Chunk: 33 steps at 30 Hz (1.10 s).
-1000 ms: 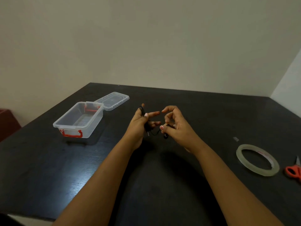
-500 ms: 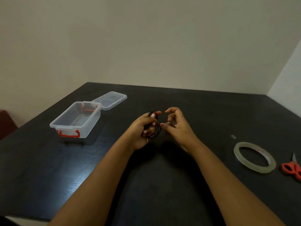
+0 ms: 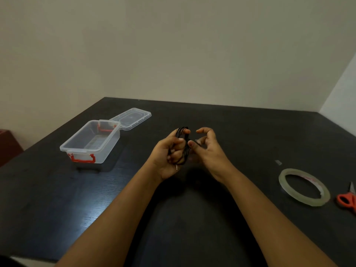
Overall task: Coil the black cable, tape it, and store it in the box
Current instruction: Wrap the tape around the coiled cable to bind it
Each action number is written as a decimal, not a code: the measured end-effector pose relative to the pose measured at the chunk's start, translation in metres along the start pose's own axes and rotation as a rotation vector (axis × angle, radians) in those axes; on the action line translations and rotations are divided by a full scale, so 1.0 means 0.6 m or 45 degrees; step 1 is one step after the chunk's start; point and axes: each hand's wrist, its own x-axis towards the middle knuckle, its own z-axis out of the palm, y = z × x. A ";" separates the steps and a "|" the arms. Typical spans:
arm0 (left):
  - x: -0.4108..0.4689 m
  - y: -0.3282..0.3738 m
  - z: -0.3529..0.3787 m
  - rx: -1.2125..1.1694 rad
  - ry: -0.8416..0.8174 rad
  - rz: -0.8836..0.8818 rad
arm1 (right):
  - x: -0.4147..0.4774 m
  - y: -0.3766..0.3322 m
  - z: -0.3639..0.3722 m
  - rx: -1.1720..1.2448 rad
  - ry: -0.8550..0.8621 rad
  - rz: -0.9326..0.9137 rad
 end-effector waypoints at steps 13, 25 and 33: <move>-0.003 -0.003 0.012 -0.044 0.065 0.027 | -0.003 -0.013 0.005 0.222 0.042 0.078; 0.003 -0.011 0.008 0.041 0.086 0.029 | -0.003 -0.008 -0.001 0.163 0.254 0.041; 0.006 -0.014 0.007 0.129 0.159 -0.062 | 0.003 -0.008 -0.020 0.101 0.127 0.219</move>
